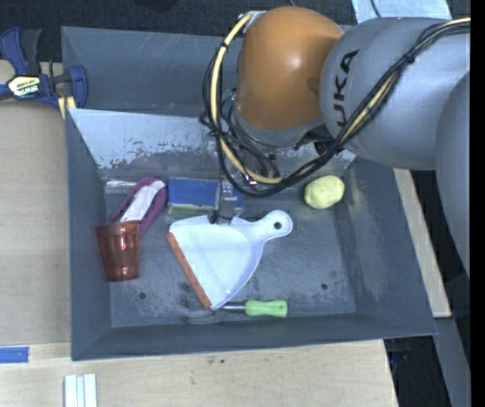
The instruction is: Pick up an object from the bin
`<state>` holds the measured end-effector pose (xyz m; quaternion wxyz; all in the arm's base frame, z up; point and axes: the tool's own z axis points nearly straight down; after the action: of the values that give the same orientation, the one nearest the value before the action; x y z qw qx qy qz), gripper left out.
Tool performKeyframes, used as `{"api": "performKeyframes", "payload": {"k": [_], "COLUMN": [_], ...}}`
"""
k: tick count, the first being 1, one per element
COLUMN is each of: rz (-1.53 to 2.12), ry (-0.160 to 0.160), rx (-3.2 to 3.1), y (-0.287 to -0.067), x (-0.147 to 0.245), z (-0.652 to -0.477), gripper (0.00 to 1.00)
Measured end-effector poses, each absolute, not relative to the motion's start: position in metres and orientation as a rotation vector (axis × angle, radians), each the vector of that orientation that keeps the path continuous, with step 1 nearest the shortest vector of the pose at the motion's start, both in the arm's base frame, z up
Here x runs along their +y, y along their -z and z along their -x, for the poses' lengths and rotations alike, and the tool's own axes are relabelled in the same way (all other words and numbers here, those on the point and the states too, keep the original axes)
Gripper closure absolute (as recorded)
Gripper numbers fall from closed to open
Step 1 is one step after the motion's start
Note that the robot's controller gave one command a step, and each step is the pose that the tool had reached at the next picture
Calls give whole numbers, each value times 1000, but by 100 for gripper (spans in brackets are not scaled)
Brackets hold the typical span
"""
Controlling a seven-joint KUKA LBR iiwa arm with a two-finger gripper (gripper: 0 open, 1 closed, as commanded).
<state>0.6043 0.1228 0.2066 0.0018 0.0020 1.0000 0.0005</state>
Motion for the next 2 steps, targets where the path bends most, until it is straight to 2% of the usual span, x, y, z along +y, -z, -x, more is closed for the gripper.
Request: {"api": "performKeyframes", "payload": {"k": [1, 2], "rz": [-6, -33], "ry": [-1, -1], "rx": [3138, 3139], "y": [-207, -136], "x": [123, 150], "z": [-604, -617], "gripper": [0, 0]}}
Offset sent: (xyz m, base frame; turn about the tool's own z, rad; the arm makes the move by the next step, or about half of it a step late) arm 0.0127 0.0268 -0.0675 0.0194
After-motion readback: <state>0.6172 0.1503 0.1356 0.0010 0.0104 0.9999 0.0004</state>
